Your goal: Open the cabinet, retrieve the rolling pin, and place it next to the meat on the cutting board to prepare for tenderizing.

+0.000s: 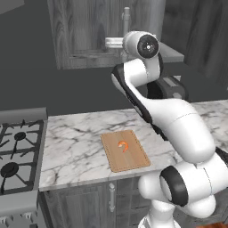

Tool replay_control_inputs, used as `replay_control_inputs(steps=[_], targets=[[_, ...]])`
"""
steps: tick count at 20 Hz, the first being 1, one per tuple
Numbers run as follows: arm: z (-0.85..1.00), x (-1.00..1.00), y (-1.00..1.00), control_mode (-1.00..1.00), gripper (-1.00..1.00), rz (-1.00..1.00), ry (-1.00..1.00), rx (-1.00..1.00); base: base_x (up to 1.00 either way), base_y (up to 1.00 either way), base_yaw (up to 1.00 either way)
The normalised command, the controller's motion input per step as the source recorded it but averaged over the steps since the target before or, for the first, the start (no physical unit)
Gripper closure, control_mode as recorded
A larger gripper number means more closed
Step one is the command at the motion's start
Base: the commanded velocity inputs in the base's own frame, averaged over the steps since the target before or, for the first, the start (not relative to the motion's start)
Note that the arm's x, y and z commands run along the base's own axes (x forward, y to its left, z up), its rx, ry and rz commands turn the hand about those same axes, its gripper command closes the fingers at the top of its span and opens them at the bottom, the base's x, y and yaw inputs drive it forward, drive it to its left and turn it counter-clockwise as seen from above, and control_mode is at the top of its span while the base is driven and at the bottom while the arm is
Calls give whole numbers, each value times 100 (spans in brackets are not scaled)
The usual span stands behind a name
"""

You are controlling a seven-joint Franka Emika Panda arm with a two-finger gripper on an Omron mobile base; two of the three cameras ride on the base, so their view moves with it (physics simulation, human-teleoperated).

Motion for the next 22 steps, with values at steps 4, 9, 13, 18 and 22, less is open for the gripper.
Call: replay_control_inputs(steps=[4, 9, 13, 18, 22], targets=[[3, 46, 0, -100, -100, 5, 0, 0, 0, 0, 0], [1, 41, 0, -100, 100, 4, 0, 0, 0, 0, 0], [0, 16, 0, -100, 100, 1, 0, 0, 0, 0, 0], [0, 4, 3, -100, 100, 0, 2, 0, 0, 0, 0], [0, 34, 8, -100, 100, 0, 7, 0, 0, 0, 0]])
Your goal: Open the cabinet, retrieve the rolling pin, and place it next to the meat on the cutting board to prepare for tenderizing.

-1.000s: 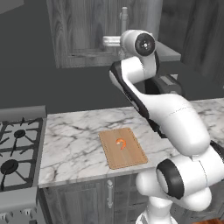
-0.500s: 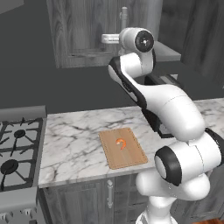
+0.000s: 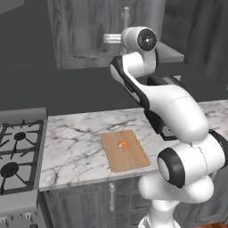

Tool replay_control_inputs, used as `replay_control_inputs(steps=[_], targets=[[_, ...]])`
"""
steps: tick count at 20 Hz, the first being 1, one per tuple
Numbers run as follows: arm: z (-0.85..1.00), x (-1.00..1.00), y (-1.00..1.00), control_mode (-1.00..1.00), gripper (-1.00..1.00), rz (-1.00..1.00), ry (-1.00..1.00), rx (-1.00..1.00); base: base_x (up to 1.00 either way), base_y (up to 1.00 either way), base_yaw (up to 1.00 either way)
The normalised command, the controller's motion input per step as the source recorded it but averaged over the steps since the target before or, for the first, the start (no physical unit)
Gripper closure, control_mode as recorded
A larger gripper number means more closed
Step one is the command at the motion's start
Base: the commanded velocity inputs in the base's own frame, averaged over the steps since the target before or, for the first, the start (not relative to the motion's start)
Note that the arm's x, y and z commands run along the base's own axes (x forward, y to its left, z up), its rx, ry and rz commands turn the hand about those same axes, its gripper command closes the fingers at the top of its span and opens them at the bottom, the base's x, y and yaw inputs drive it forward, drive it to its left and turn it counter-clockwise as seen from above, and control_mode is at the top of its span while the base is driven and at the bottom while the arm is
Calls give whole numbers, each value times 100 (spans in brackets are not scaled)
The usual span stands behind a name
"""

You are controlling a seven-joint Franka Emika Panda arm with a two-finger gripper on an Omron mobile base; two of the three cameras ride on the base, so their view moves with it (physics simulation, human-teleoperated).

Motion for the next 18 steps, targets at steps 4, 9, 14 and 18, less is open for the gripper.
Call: replay_control_inputs(steps=[4, 9, 14, 18], targets=[[0, 38, 14, -100, 100, 0, 8, 0, 0, 0, 0], [-3, 18, 1, -100, 100, 4, 3, 0, 0, 0, 0], [-24, -46, 29, -100, 100, 9, -3, -3, 0, 0, 0], [-36, -79, 68, -100, 100, 7, -6, -8, 0, 0, 0]])
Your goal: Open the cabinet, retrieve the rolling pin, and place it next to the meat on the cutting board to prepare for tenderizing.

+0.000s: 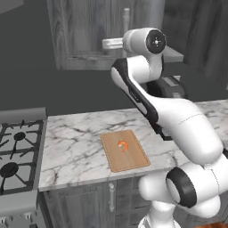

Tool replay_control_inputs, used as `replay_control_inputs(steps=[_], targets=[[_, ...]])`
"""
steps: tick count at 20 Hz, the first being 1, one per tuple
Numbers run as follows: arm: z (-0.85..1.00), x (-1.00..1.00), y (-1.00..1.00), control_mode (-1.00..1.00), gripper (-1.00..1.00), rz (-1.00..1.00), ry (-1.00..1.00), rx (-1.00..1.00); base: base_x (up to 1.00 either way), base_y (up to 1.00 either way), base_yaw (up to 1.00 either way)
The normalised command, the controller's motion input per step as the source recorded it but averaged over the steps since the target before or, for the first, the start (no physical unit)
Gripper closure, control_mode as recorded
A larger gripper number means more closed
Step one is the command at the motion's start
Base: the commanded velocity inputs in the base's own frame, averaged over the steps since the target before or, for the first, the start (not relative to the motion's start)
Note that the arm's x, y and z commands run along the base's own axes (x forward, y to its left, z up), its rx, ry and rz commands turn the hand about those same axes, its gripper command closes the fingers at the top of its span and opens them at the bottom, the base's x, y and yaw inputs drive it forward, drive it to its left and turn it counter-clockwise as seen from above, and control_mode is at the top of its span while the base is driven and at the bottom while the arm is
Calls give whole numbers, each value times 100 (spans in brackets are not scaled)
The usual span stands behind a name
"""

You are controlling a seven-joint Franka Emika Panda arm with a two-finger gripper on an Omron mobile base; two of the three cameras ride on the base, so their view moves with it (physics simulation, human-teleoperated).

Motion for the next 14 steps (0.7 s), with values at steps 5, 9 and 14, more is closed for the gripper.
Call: replay_control_inputs(steps=[5, 9, 14], targets=[[-38, -76, 79, -100, 100, 2, -3, -6, 0, 0, 0], [-33, -68, 84, -100, 100, 1, 0, -5, 0, 0, 0], [-14, -51, 43, -100, -100, 2, 1, 0, 0, 0, 0]])
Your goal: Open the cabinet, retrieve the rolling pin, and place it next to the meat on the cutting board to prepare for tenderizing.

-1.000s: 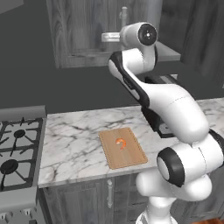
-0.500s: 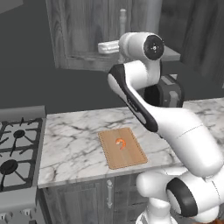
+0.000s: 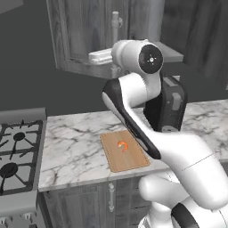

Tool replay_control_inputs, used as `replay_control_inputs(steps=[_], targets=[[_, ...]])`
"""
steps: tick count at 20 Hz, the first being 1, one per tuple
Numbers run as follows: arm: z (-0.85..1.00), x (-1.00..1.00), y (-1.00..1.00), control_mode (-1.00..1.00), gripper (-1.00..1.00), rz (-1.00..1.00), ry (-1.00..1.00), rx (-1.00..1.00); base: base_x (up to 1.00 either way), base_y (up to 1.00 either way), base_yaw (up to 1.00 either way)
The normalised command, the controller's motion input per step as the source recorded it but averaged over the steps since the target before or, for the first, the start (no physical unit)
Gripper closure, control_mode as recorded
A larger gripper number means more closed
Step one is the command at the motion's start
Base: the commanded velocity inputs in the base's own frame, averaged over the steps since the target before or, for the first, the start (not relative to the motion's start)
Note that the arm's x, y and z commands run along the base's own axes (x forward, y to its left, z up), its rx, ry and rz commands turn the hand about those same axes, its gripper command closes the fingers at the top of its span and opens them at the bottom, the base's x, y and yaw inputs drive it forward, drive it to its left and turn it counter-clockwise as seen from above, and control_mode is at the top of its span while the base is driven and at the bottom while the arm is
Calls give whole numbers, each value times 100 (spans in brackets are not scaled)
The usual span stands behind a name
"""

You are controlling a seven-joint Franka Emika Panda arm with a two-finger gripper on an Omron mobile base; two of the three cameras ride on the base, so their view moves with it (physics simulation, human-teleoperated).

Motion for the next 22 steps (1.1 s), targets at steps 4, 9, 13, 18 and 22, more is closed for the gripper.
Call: replay_control_inputs(steps=[4, 9, 13, 18, 22], targets=[[21, -49, -30, -100, -100, 0, 0, 22, 0, 0, 0], [46, -74, -57, -100, -100, 1, 0, 35, 0, 0, 0], [38, -61, -61, -100, -100, 6, 6, 40, 0, 0, 0], [0, -1, -48, -100, -100, 9, 3, 27, 0, 0, 0], [-8, 45, -49, -100, -100, 9, 20, 17, 0, 0, 0]])
